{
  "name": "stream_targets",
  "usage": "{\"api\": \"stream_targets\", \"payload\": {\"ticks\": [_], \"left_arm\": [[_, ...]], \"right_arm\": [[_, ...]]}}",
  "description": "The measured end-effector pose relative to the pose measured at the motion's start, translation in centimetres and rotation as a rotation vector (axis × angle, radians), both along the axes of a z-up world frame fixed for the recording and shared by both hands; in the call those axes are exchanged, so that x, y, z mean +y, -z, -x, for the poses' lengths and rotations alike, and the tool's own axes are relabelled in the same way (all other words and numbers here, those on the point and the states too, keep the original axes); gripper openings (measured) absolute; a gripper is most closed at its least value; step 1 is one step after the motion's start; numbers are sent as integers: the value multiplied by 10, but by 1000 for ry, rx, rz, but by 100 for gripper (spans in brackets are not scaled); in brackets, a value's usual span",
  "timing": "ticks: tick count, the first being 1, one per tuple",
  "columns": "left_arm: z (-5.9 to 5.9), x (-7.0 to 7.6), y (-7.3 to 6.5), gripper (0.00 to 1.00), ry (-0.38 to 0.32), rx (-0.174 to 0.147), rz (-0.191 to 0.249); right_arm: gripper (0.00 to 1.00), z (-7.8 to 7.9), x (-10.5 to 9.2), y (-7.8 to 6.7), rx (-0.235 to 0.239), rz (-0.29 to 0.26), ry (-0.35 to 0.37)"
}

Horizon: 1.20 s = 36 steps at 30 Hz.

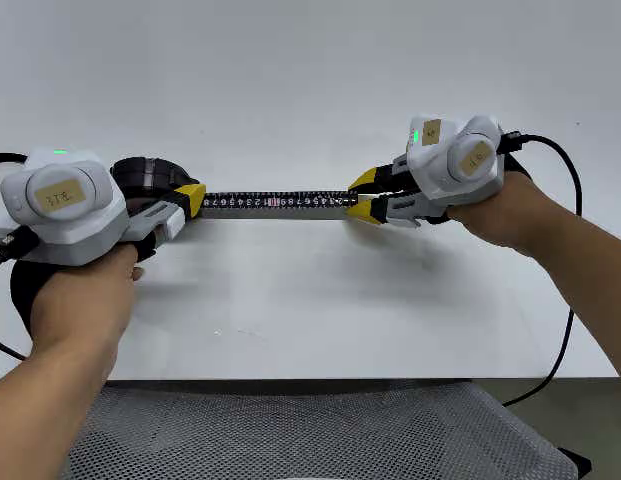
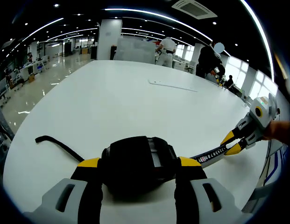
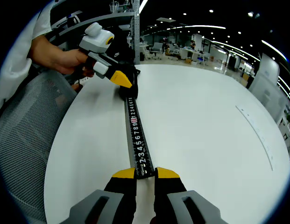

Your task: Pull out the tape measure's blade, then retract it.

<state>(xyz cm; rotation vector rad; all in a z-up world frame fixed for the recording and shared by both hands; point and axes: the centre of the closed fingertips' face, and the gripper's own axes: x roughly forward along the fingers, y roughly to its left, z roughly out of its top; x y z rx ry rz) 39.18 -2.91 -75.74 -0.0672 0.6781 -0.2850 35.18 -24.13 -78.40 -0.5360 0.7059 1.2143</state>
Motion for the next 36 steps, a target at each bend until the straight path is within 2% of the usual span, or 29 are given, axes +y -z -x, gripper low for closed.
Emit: {"api": "stream_targets", "payload": {"ticks": [8,11,26,36], "left_arm": [[0,0,-1,58,-7,2,15],[0,0,-1,58,-7,2,17],[-1,1,-1,58,-14,5,32],[-1,2,-1,58,-17,5,39]], "right_arm": [[10,-3,13,-2,-2,-15,-15],[10,-8,15,1,1,-22,-18],[10,-9,45,0,5,-46,-44],[10,-10,57,-1,6,-54,-52]]}}
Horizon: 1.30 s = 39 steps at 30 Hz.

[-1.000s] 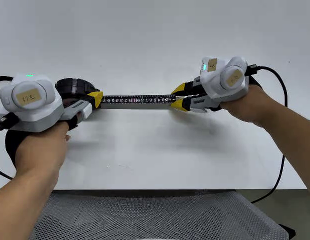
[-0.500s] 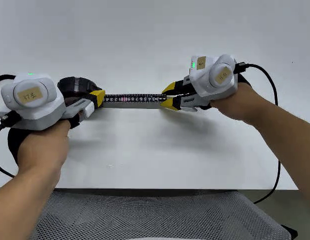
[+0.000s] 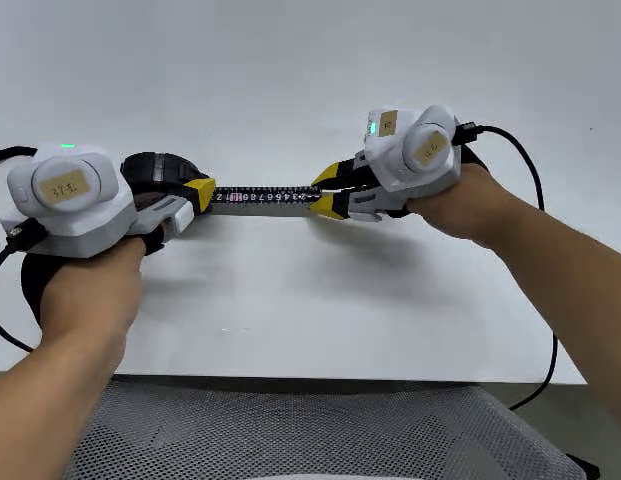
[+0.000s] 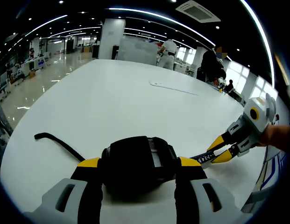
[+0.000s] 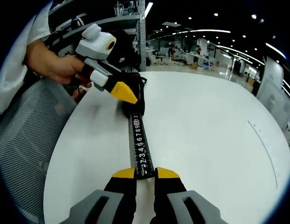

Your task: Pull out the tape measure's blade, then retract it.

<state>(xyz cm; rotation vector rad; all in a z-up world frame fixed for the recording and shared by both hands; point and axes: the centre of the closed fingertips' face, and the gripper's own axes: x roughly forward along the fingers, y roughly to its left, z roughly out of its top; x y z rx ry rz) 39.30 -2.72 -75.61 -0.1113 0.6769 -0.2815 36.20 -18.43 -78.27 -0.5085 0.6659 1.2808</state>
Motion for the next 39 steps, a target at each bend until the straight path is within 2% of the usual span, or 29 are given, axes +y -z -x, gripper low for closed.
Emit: {"api": "stream_targets", "payload": {"ticks": [39], "left_arm": [[-1,0,1,58,-5,2,10]], "right_arm": [[10,-3,44,0,4,-48,-1]]}}
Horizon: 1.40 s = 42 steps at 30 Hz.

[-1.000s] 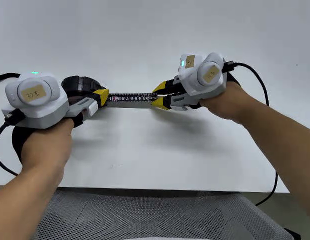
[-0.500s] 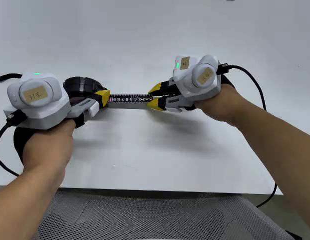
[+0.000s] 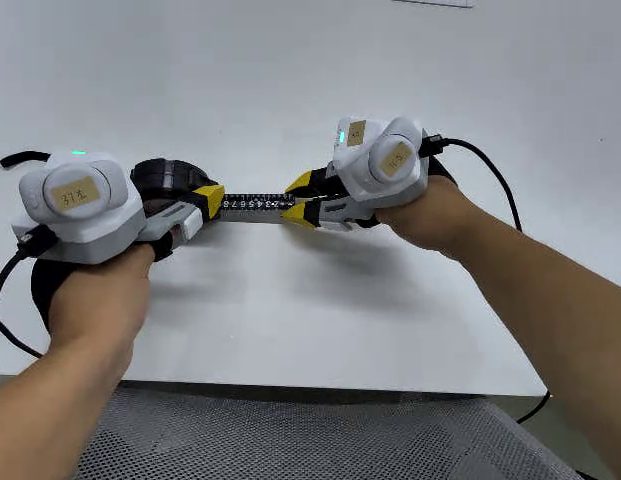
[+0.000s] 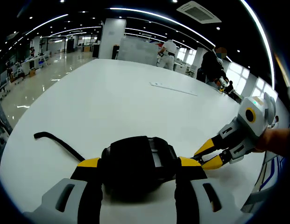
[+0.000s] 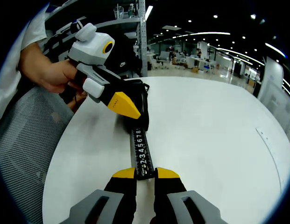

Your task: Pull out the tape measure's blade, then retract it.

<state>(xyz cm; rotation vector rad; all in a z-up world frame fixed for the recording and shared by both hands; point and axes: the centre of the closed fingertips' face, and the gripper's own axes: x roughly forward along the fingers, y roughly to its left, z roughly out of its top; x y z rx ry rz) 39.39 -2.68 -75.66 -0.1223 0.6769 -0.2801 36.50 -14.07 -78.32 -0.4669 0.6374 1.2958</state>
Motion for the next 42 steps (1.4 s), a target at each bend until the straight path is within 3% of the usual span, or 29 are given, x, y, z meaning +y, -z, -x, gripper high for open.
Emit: {"api": "stream_targets", "payload": {"ticks": [42], "left_arm": [[0,-1,1,58,1,-3,-6]], "right_arm": [[10,-6,50,6,6,-50,17]]}}
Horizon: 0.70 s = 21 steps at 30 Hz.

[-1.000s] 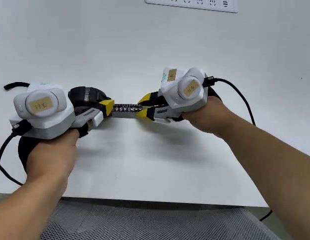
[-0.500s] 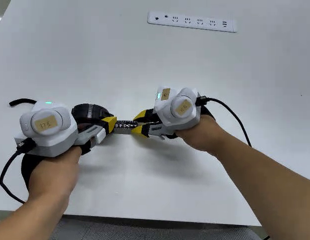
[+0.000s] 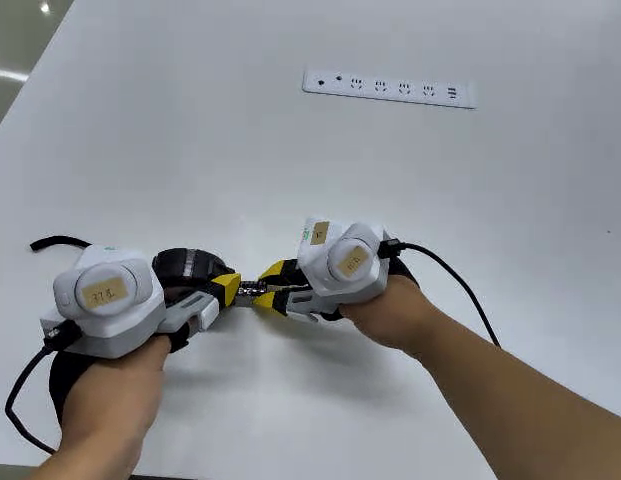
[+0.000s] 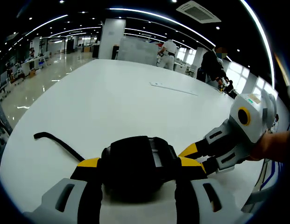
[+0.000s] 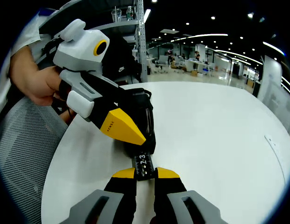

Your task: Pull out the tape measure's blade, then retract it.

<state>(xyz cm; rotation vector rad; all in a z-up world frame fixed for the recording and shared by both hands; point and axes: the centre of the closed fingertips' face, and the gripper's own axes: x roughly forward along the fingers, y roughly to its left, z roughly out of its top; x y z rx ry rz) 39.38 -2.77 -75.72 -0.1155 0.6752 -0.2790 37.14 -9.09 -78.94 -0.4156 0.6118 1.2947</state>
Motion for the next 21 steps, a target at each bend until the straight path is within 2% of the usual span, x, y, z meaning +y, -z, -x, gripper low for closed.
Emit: {"api": "stream_targets", "payload": {"ticks": [3,14,21], "left_arm": [[0,0,0,58,1,-1,-2],[-1,0,2,58,1,0,-4],[-1,1,3,59,-1,-2,-4]], "right_arm": [[10,0,4,1,12,-1,9],[10,-1,17,1,9,-7,-6],[11,-1,16,2,23,-9,10]]}}
